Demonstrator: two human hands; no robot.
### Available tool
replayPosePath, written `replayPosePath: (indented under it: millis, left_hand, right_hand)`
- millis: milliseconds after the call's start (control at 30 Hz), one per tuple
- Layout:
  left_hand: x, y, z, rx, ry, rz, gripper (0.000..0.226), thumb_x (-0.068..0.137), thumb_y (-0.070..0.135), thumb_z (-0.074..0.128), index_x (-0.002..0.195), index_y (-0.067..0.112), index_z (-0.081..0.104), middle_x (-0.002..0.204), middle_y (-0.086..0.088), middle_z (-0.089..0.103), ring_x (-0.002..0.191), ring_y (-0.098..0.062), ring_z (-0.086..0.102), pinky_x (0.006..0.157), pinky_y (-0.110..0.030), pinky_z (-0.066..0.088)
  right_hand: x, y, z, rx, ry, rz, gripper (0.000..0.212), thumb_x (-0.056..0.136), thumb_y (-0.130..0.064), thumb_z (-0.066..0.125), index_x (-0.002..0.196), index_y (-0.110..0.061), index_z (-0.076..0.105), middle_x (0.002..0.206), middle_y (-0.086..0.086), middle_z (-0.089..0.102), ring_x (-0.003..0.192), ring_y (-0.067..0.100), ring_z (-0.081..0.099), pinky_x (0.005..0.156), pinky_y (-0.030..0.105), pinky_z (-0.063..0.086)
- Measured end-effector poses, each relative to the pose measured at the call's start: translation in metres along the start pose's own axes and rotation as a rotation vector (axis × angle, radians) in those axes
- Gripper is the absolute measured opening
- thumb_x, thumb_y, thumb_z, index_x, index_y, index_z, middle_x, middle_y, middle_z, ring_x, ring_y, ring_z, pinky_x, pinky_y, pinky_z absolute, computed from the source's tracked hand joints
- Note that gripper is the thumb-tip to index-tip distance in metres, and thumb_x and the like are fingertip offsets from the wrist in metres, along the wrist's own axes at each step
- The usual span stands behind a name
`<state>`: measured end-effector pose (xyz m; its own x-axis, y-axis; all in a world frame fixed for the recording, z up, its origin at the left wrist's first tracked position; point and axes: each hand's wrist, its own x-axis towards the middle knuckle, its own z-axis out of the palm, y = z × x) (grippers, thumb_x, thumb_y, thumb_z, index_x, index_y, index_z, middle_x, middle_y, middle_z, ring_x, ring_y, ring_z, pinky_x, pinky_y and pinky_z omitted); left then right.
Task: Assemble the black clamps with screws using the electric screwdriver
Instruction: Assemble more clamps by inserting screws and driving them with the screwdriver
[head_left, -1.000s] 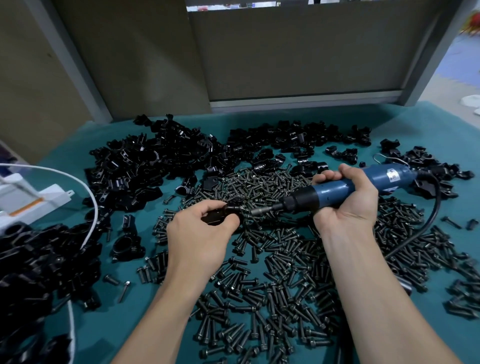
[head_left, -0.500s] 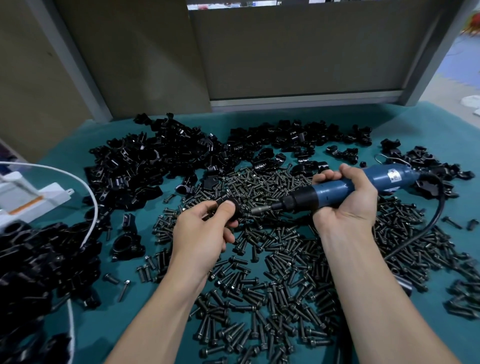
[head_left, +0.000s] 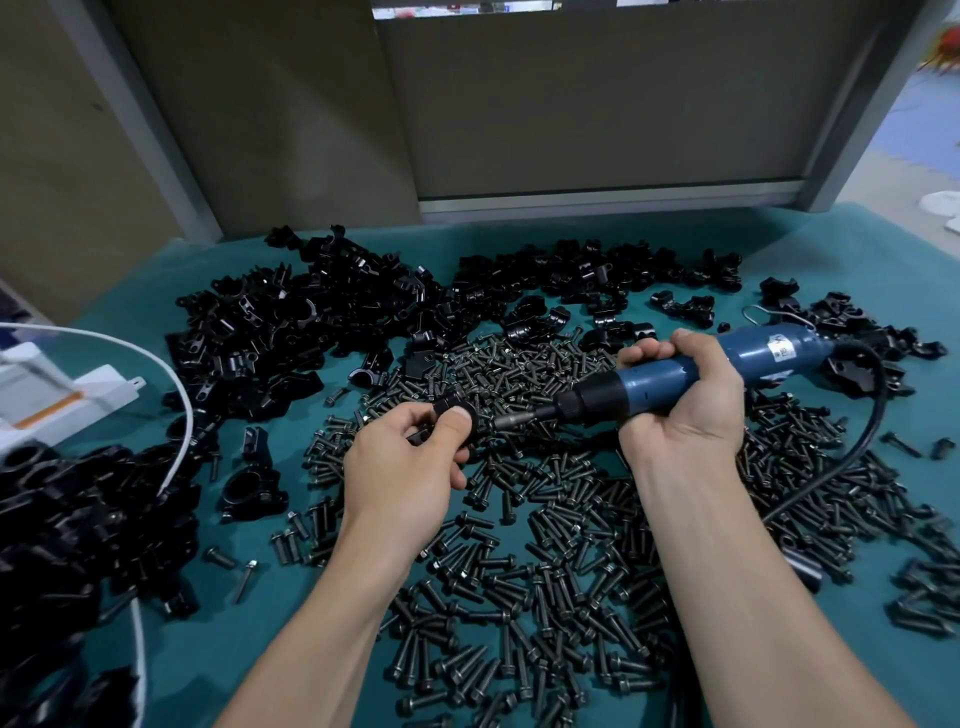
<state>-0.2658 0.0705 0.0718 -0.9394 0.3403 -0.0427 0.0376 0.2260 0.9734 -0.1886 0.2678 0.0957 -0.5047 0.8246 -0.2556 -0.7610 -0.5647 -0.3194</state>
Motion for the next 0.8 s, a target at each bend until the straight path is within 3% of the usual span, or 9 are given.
replayPosePath:
  millis: [133, 267, 333, 467, 567, 667, 800]
  left_hand:
    - [-0.003, 0.003, 0.004, -0.001, 0.030, -0.071, 0.038, 0.100, 0.036, 0.064, 0.074, 0.010, 0.073, 0.058, -0.009, 0.071, 0.041, -0.011, 0.058, 0.050, -0.027, 0.044]
    - [-0.006, 0.006, 0.003, -0.099, 0.010, -0.160, 0.038, 0.094, 0.026, 0.061, 0.066, 0.002, 0.070, 0.054, -0.014, 0.067, 0.037, -0.015, 0.049, 0.035, -0.020, 0.034]
    - [-0.007, 0.008, 0.003, -0.110, -0.001, -0.190, 0.040, 0.091, 0.028, 0.061, 0.060, 0.004, 0.069, 0.053, -0.014, 0.064, 0.036, -0.015, 0.044, 0.036, -0.020, 0.033]
    - [-0.007, 0.012, 0.002, -0.094, 0.059, -0.195, 0.030, 0.085, 0.030, 0.064, 0.067, 0.007, 0.066, 0.051, -0.010, 0.059, 0.040, -0.017, 0.048, 0.050, -0.029, 0.039]
    - [-0.008, 0.015, 0.002, -0.010, 0.188, -0.128, 0.036, 0.073, 0.038, 0.063, 0.045, 0.022, 0.047, 0.045, 0.002, 0.049, 0.048, -0.019, 0.050, 0.059, -0.035, 0.040]
    - [-0.008, 0.015, 0.002, 0.001, 0.257, -0.101, 0.041, 0.069, 0.038, 0.058, 0.037, 0.020, 0.040, 0.041, 0.006, 0.038, 0.050, -0.021, 0.042, 0.056, -0.037, 0.035]
    - [-0.005, 0.009, 0.003, 0.030, 0.294, -0.054, 0.055, 0.083, 0.023, 0.061, 0.032, 0.021, 0.039, 0.035, 0.015, 0.027, 0.035, -0.009, 0.026, 0.051, -0.030, 0.025]
  right_hand:
    - [-0.002, -0.001, 0.002, -0.011, -0.063, -0.010, 0.016, 0.093, 0.007, 0.057, 0.090, -0.007, 0.051, 0.062, 0.005, 0.052, 0.055, 0.017, 0.056, 0.059, 0.030, 0.054]
    - [-0.005, -0.002, 0.005, -0.002, -0.107, 0.006, 0.016, 0.094, 0.006, 0.055, 0.088, -0.008, 0.050, 0.062, 0.005, 0.051, 0.055, 0.017, 0.056, 0.058, 0.030, 0.054]
    - [-0.006, -0.003, 0.006, 0.035, -0.122, 0.031, 0.014, 0.095, 0.005, 0.055, 0.090, -0.007, 0.051, 0.063, 0.004, 0.051, 0.054, 0.016, 0.056, 0.057, 0.029, 0.054]
    - [-0.008, -0.002, 0.005, 0.070, -0.124, 0.060, 0.011, 0.095, 0.004, 0.057, 0.095, -0.007, 0.052, 0.065, 0.004, 0.052, 0.055, 0.015, 0.056, 0.058, 0.029, 0.054]
    - [-0.009, 0.003, 0.004, 0.062, -0.104, 0.084, 0.013, 0.095, 0.004, 0.056, 0.091, -0.007, 0.052, 0.065, 0.004, 0.052, 0.053, 0.014, 0.056, 0.057, 0.028, 0.054]
    - [-0.010, 0.007, 0.005, 0.063, -0.102, 0.092, 0.015, 0.095, 0.006, 0.054, 0.090, -0.008, 0.050, 0.063, 0.004, 0.051, 0.052, 0.014, 0.055, 0.057, 0.029, 0.054]
    - [-0.011, 0.010, 0.006, 0.054, -0.119, 0.098, 0.017, 0.094, 0.007, 0.055, 0.088, -0.008, 0.051, 0.063, 0.004, 0.052, 0.054, 0.015, 0.055, 0.057, 0.029, 0.054]
